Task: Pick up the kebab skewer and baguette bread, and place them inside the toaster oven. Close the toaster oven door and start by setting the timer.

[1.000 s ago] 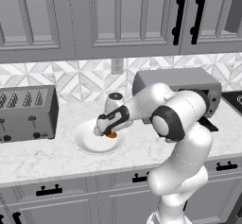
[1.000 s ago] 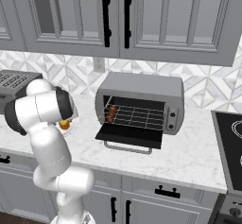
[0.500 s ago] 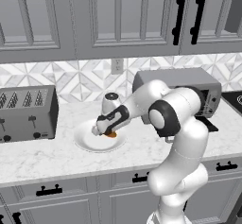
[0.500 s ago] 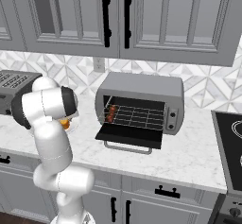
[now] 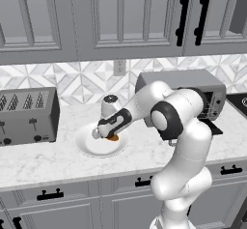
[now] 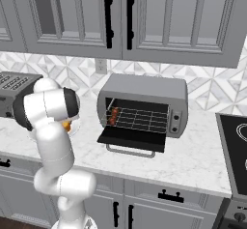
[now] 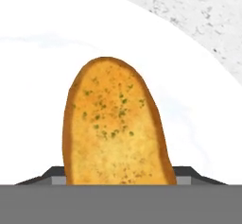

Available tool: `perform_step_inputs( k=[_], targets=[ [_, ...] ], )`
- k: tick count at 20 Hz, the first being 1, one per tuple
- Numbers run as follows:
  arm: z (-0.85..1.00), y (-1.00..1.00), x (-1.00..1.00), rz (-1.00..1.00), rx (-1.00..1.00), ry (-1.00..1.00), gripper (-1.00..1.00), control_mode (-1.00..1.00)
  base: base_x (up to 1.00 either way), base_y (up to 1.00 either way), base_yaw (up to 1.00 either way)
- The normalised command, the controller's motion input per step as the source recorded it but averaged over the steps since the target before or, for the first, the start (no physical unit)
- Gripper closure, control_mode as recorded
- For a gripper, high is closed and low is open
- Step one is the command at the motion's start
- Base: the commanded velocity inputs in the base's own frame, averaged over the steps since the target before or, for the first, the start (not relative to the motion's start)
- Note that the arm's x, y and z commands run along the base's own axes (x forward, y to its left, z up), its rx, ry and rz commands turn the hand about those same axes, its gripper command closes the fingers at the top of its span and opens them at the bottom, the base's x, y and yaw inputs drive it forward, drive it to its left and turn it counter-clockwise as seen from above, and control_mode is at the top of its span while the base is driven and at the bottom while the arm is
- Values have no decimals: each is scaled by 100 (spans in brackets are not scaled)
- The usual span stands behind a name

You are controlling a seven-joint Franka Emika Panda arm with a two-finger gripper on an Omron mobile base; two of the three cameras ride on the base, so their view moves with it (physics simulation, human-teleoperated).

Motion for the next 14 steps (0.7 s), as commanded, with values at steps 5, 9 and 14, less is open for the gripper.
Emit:
perform_step_inputs(
  k=[5, 9, 14],
  targets=[
    [79, -32, -41, 0, 0, -3, 100, -100, 0, 0, 0],
    [100, -58, -81, -1, 0, -9, 100, -100, 0, 0, 0],
    [99, -84, -95, -8, 1, -3, 100, -100, 0, 0, 0]
  ],
)
